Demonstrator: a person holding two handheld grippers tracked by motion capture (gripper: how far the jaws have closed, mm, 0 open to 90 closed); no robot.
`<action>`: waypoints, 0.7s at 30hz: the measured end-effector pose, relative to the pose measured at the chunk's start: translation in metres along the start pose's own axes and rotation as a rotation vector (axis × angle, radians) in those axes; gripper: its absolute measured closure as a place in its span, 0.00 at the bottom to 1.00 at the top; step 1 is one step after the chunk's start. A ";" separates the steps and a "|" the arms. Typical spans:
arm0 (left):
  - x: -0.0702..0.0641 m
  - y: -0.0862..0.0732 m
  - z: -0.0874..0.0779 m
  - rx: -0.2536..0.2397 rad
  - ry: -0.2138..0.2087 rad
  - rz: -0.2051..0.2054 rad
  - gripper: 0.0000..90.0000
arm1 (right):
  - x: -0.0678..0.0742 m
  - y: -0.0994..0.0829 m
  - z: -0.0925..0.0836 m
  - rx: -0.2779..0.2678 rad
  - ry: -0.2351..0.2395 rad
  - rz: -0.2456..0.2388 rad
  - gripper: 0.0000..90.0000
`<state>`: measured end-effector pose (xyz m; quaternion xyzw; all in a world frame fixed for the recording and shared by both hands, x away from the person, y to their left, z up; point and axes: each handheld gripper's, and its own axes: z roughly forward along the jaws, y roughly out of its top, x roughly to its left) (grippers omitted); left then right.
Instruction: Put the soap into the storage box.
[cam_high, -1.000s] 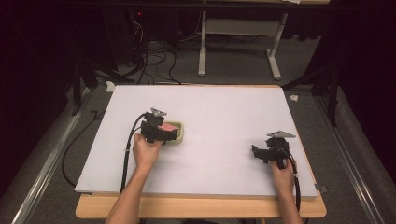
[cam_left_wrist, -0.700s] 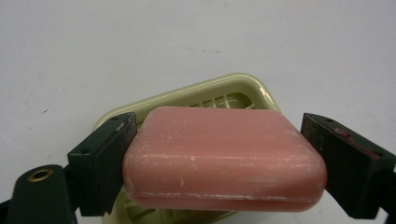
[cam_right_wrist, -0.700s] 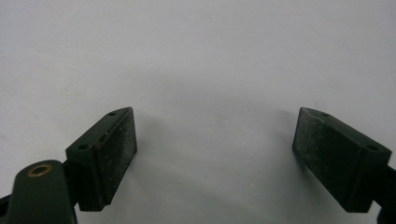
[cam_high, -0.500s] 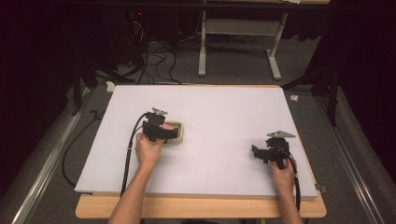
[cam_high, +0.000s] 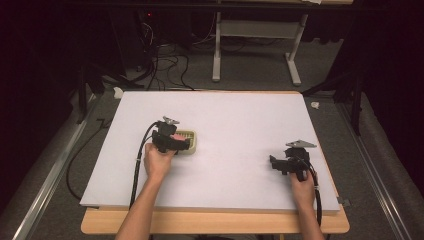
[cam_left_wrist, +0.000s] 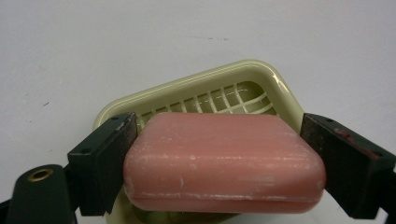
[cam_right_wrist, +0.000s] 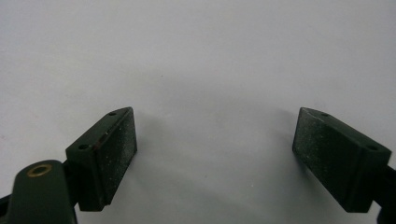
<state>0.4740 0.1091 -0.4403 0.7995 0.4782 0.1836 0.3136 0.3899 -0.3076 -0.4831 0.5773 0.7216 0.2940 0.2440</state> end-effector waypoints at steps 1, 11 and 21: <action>0.000 -0.001 0.000 0.003 -0.001 -0.003 0.15 | 0.000 0.000 0.000 0.000 0.000 0.000 0.16; 0.002 -0.003 0.003 0.008 0.016 -0.005 0.15 | 0.000 0.000 0.000 0.000 0.000 0.000 0.16; 0.001 -0.003 0.006 0.002 0.044 0.016 0.15 | 0.000 0.000 0.000 0.000 0.000 0.000 0.16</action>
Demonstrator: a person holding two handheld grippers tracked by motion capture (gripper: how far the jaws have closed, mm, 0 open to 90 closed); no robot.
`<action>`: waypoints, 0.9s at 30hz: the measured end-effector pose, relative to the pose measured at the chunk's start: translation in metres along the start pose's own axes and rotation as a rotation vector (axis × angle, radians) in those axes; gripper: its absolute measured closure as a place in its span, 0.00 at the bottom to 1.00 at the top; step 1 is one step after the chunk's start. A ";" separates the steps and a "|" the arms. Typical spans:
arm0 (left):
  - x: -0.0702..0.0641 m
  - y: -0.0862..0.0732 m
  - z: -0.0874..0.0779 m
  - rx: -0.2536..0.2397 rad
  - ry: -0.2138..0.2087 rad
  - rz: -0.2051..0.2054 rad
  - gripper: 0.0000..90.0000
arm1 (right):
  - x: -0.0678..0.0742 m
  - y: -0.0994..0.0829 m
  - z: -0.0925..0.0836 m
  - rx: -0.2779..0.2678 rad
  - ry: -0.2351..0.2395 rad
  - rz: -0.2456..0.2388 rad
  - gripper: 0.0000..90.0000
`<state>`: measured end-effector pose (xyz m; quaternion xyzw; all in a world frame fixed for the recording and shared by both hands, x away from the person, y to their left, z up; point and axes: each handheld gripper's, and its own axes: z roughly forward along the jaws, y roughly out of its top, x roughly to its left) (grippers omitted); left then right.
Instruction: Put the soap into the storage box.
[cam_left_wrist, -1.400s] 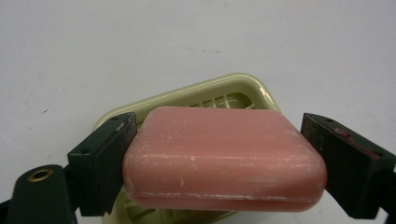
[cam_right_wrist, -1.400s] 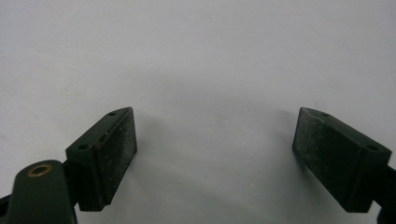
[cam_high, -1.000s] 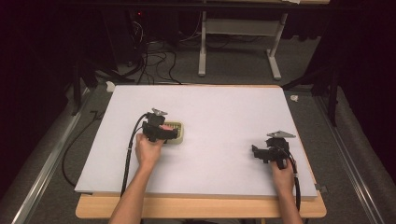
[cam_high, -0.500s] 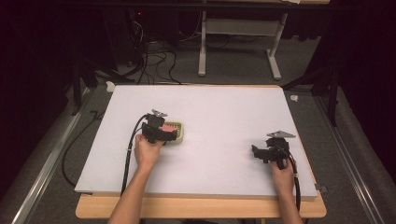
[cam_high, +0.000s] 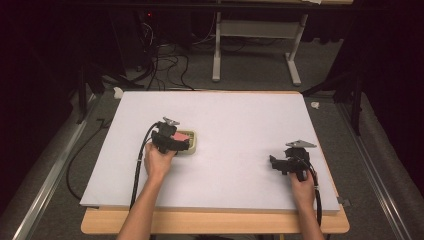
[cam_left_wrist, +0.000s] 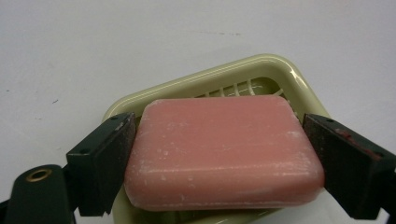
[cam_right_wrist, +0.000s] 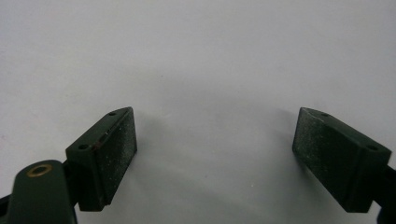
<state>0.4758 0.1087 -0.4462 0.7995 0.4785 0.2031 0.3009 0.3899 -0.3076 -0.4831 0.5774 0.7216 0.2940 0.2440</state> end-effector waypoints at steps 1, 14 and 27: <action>0.000 0.000 0.000 -0.005 0.009 0.003 0.15 | 0.000 0.000 0.000 0.000 0.000 0.000 0.16; -0.001 0.000 -0.008 -0.023 0.016 0.011 0.14 | 0.000 0.000 0.000 0.000 -0.001 0.000 0.16; -0.001 0.000 -0.020 -0.061 0.001 0.004 0.16 | 0.000 0.000 0.000 0.000 -0.001 0.000 0.16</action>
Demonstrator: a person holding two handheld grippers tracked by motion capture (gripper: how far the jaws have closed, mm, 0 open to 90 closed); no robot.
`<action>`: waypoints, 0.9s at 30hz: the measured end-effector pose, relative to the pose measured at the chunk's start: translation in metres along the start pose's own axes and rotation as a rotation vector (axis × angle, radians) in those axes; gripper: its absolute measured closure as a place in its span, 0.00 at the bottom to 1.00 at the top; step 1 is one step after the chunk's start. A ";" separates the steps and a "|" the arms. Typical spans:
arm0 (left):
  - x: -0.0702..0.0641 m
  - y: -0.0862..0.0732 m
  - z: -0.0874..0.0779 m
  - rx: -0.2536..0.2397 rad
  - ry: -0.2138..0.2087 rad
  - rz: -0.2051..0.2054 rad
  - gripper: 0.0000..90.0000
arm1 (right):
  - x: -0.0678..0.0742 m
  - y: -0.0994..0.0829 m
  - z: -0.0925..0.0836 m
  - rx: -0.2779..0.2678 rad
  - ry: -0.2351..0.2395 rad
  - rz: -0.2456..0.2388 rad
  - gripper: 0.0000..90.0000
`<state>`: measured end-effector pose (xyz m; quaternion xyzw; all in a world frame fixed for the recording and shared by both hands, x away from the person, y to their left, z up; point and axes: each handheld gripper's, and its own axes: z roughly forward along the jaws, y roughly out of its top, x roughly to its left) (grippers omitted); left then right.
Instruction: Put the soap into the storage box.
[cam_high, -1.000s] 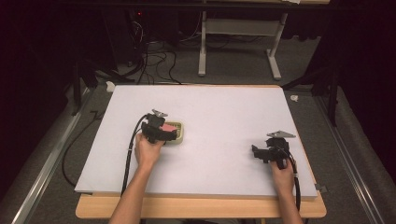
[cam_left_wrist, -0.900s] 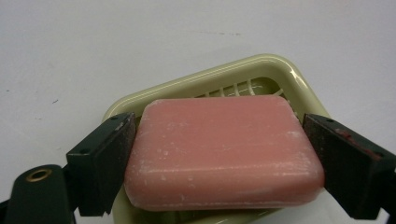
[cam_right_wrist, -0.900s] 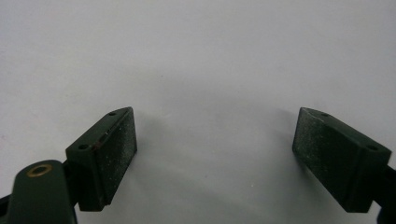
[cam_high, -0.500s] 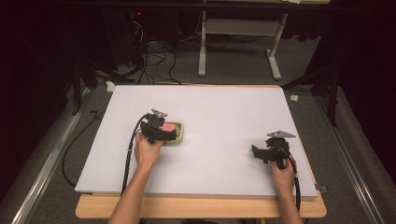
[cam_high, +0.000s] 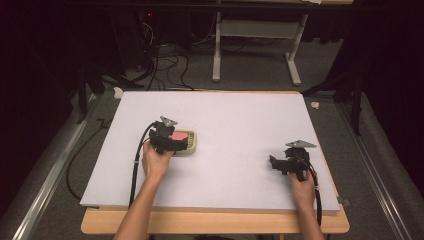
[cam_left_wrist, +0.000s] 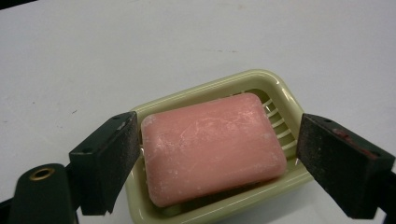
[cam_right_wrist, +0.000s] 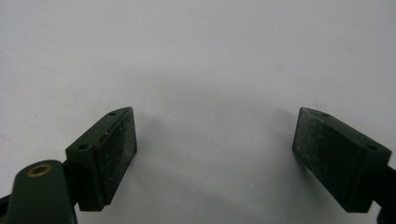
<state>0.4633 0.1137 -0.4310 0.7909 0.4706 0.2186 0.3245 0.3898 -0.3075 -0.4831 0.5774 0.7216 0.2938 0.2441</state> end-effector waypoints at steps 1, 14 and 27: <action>0.000 0.000 0.000 0.000 -0.003 -0.005 0.16 | 0.000 0.000 0.000 0.000 0.000 0.000 0.16; 0.008 -0.006 -0.009 -0.009 -0.028 -0.044 0.18 | 0.000 0.000 0.000 0.000 0.000 -0.001 0.16; 0.013 -0.011 -0.020 -0.026 -0.066 -0.051 0.20 | 0.000 0.000 0.000 -0.001 0.000 -0.002 0.16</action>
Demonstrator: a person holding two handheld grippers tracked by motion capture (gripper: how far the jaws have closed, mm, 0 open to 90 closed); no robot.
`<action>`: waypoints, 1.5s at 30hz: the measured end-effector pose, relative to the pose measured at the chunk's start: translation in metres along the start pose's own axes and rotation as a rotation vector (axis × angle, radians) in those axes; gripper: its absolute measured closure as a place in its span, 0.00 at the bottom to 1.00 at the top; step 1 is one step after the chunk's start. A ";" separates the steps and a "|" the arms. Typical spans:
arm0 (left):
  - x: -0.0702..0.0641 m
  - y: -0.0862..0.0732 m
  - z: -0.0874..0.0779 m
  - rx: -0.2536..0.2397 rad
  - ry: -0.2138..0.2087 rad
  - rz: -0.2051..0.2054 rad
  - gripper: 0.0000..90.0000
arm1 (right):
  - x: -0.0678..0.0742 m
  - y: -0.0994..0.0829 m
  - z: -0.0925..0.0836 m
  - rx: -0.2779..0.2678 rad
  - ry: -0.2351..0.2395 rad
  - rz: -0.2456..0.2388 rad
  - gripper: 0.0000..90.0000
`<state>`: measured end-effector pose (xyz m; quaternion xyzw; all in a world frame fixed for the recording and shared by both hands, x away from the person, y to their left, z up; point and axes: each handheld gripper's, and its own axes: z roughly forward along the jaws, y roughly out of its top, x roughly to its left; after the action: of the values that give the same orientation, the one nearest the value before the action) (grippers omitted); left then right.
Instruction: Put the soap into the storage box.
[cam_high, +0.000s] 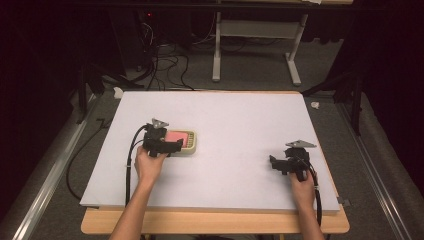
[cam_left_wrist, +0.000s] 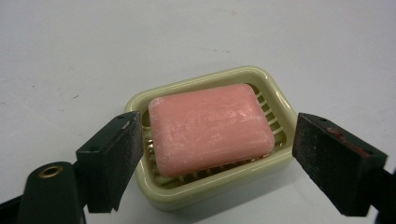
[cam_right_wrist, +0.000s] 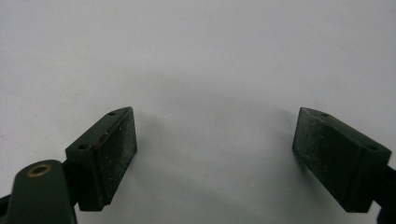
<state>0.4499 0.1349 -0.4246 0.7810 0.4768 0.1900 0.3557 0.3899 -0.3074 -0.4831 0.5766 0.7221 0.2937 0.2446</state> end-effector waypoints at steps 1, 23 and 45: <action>0.000 0.000 -0.001 0.000 -0.003 0.002 0.20 | 0.000 0.000 0.000 0.001 0.000 0.001 0.16; 0.003 -0.012 -0.027 -0.100 -0.048 -0.017 0.20 | 0.000 0.000 0.000 0.001 0.001 0.000 0.16; 0.003 -0.028 -0.046 -0.105 -0.074 -0.006 0.19 | 0.000 0.000 0.000 0.000 0.001 -0.002 0.16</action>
<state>0.4048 0.1631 -0.4145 0.7665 0.4548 0.1846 0.4142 0.3899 -0.3074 -0.4832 0.5758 0.7228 0.2935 0.2446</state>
